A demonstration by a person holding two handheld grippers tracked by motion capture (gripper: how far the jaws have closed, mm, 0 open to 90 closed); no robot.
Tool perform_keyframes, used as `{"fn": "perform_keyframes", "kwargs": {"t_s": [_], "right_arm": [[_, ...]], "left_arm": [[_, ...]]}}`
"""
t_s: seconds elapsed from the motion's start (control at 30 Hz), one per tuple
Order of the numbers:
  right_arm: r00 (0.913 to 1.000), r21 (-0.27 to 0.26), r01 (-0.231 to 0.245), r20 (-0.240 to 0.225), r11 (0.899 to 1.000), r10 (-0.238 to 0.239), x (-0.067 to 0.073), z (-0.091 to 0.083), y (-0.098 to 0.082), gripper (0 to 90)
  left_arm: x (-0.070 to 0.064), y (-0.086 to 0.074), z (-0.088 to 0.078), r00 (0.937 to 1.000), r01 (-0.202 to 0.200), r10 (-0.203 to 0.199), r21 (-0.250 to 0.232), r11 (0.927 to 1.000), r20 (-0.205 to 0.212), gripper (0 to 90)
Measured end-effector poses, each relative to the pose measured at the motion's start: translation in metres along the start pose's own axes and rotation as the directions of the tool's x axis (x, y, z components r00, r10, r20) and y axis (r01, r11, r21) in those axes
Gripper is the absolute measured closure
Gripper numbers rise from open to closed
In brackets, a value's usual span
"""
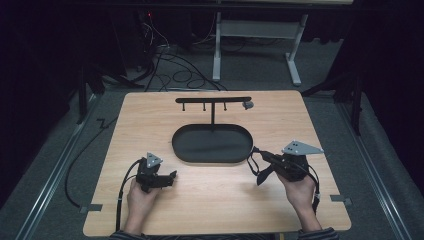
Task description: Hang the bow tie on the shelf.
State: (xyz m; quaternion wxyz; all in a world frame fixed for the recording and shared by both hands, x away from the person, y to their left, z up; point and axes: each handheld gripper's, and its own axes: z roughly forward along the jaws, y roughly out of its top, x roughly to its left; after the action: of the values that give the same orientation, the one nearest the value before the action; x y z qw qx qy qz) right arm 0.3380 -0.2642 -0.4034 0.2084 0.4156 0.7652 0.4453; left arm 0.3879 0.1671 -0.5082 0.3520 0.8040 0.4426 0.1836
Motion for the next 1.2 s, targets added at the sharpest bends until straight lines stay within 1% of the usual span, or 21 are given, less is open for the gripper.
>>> {"fn": "perform_keyframes", "kwargs": {"t_s": [0.1,0.13,0.2,0.23,0.27,0.33,0.37,0.47,0.67,0.73,0.83,0.97,1.03,1.07,1.2], "right_arm": [[1.0,-0.014,0.003,0.001,1.0,-0.003,-0.002,-0.001,0.009,90.0],[1.0,-0.014,0.003,0.001,1.0,-0.003,-0.002,-0.001,0.009,90.0],[1.0,-0.029,0.005,0.002,1.0,-0.005,-0.003,-0.002,0.016,90.0],[1.0,-0.029,0.005,0.002,1.0,-0.005,-0.003,-0.002,0.016,90.0],[0.9999,-0.034,0.012,0.001,0.999,-0.012,-0.004,-0.002,0.019,90.0],[0.9999,-0.038,0.012,0.001,0.999,-0.012,-0.005,-0.001,0.025,90.0],[0.9998,-0.041,0.021,-0.002,0.999,-0.021,-0.006,0.0,0.03,90.0],[0.9996,-0.04,0.028,-0.004,0.999,-0.028,-0.007,0.003,0.038,90.0],[0.9998,-0.048,0.018,-0.01,0.999,-0.018,-0.012,0.008,0.046,90.0],[0.9998,-0.056,-0.009,-0.021,0.998,0.008,-0.015,0.01,0.05,90.0],[0.9993,-0.063,-0.02,-0.032,0.998,0.018,-0.017,0.011,0.053,90.0],[0.9997,-0.061,-0.015,-0.021,0.998,0.014,-0.019,0.012,0.064,90.0],[0.9998,-0.061,-0.011,-0.018,0.998,0.01,-0.02,0.012,0.066,90.0],[0.9998,-0.062,-0.015,-0.016,0.998,0.014,-0.022,0.014,0.07,90.0],[0.9994,-0.062,-0.026,-0.024,0.998,0.025,-0.024,0.018,0.075,90.0]], "left_arm": [[0.0,0.0,0.0,1.0,0.0,0.0,0.0,1.0,0.0,15.8],[0.0,0.0,0.0,1.0,0.0,0.0,0.0,1.0,0.0,15.8],[0.0,0.0,0.0,1.0,-0.001,0.001,0.0,1.0,0.0,15.8],[0.0,0.0,0.0,1.0,-0.001,0.001,0.0,1.0,0.0,15.8],[0.0,0.0,0.0,1.0,-0.001,0.001,0.0,1.0,0.0,15.8],[0.0,0.0,0.0,1.0,-0.001,0.001,0.0,1.0,0.0,15.8],[0.0,0.0,0.0,1.0,-0.001,0.001,0.0,1.0,0.0,15.7],[0.0,0.0,0.0,1.0,0.0,0.0,0.0,1.0,-0.001,15.8],[0.0,0.0,0.0,1.0,-0.001,0.001,0.0,1.0,0.0,15.8],[0.0,0.0,0.0,1.0,0.0,0.0,0.0,1.0,-0.001,15.8],[0.0,0.0,0.0,1.0,0.0,0.0,0.0,1.0,0.0,15.8],[0.0,0.0,0.0,1.0,0.0,0.0,0.0,1.0,0.0,15.8],[0.0,0.0,0.0,1.0,0.0,0.0,0.0,1.0,0.0,15.8],[0.0,0.0,0.0,1.0,0.0,0.0,0.0,1.0,0.0,15.8],[0.0,0.0,0.0,1.0,0.0,0.0,0.0,1.0,0.0,15.7]]}}
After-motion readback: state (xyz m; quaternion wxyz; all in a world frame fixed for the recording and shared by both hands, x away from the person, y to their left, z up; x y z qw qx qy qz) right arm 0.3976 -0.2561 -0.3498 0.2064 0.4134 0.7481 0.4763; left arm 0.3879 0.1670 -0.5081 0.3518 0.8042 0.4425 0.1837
